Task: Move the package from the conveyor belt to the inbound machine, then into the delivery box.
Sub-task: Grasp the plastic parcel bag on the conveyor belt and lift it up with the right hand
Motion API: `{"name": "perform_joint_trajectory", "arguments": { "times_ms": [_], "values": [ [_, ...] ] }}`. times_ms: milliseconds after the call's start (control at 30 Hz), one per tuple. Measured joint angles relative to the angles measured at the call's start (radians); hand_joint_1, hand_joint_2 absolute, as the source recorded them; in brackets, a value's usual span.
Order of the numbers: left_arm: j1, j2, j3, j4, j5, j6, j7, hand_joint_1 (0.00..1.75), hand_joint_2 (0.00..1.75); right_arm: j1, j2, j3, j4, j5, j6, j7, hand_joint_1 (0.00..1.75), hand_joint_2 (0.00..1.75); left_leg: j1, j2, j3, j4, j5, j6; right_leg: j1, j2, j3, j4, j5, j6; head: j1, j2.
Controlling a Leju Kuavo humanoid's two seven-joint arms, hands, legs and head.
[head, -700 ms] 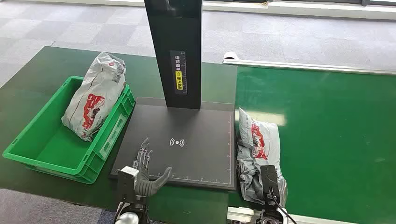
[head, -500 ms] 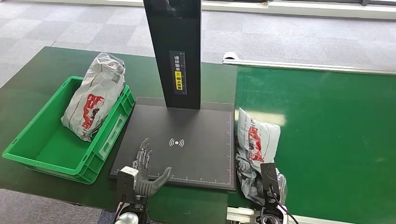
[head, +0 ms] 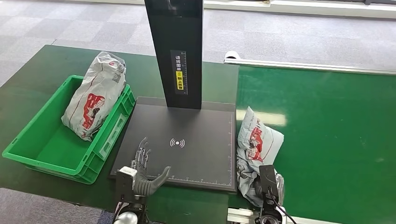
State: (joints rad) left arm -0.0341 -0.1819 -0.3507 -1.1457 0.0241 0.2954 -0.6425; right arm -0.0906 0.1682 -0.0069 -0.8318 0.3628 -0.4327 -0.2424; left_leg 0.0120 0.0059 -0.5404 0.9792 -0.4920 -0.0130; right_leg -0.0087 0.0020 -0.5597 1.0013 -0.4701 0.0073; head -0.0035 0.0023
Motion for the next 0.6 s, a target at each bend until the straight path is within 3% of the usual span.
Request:
{"name": "perform_joint_trajectory", "arguments": {
  "times_ms": [133,300,433,600],
  "values": [
    [-0.005,0.010,0.010,-0.015,-0.048,0.008,-0.025,0.00,1.75,0.053,-0.001,0.004,-0.111,0.049,-0.045,-0.023,1.75,1.75,0.000,-0.001,-0.004,0.000,0.000,0.000,0.000,-0.002,-0.003,0.000,0.000,0.000,0.000,0.000],
    [-0.004,0.017,0.031,-0.082,-0.092,0.006,-0.035,0.00,1.75,0.111,-0.039,0.008,-0.370,0.134,-0.086,-0.025,1.75,1.75,-0.001,-0.001,-0.008,0.000,0.000,0.000,-0.001,-0.001,-0.007,0.001,0.000,0.000,0.000,0.000],
    [0.003,0.017,0.044,-0.136,-0.098,0.007,-0.032,0.00,1.75,0.113,-0.075,0.016,-0.528,0.095,-0.089,-0.067,1.75,1.75,-0.001,-0.001,-0.008,0.000,0.000,0.000,-0.001,-0.001,-0.007,0.000,0.000,0.000,0.000,0.000],
    [0.021,0.011,0.056,-0.178,-0.086,0.009,-0.030,0.00,1.75,0.105,-0.085,0.048,-0.618,0.049,-0.088,-0.091,1.75,1.75,-0.001,-0.001,-0.008,0.000,0.000,0.000,-0.001,-0.001,-0.008,0.000,0.000,0.000,0.000,0.000]
  ]
}}
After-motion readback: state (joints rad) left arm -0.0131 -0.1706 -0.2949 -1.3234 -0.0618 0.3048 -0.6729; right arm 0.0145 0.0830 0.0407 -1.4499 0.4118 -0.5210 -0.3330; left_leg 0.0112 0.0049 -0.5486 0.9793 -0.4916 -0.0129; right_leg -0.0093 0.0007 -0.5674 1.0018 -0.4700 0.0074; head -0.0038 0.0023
